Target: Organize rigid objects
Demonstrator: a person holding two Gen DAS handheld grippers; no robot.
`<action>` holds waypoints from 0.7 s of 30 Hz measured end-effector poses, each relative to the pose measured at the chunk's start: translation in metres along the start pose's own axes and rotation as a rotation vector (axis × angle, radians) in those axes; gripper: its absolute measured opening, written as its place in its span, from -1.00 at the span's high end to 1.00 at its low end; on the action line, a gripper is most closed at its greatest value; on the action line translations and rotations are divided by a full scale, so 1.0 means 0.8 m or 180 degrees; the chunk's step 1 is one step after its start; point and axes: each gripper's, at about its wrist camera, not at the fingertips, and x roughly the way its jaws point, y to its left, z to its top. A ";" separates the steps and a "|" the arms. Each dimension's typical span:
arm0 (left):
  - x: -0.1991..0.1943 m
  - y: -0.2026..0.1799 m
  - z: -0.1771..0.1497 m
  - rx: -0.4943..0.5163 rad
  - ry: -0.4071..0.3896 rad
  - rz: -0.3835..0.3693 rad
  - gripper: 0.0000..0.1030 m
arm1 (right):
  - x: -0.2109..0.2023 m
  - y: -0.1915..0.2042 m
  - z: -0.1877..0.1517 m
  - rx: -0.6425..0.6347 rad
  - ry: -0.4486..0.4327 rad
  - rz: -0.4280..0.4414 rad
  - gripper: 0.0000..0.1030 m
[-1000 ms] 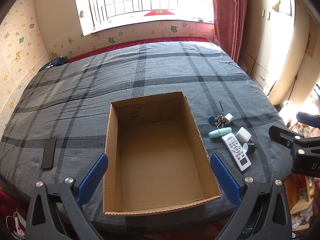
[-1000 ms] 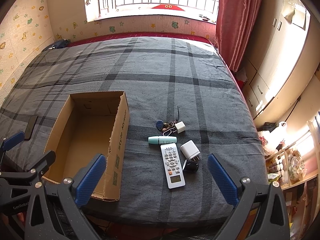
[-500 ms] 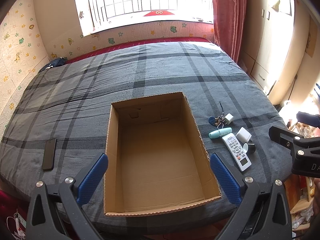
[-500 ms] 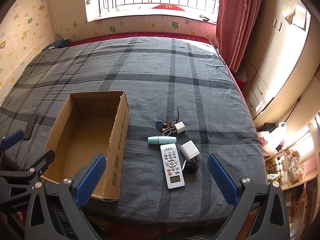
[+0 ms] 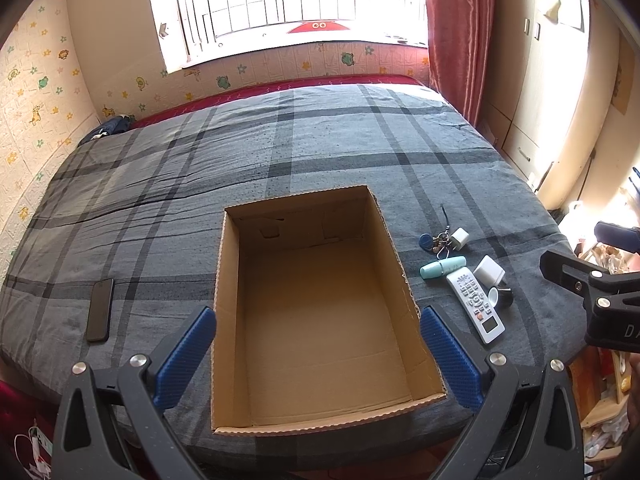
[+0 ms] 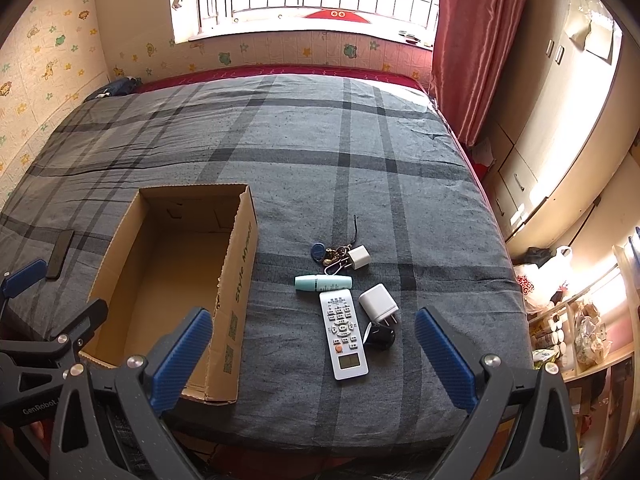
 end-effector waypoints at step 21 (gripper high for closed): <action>0.038 0.060 0.000 -0.0241 0.0133 0.0164 -1.00 | 0.027 -0.006 0.006 0.0071 0.0128 -0.0031 -1.00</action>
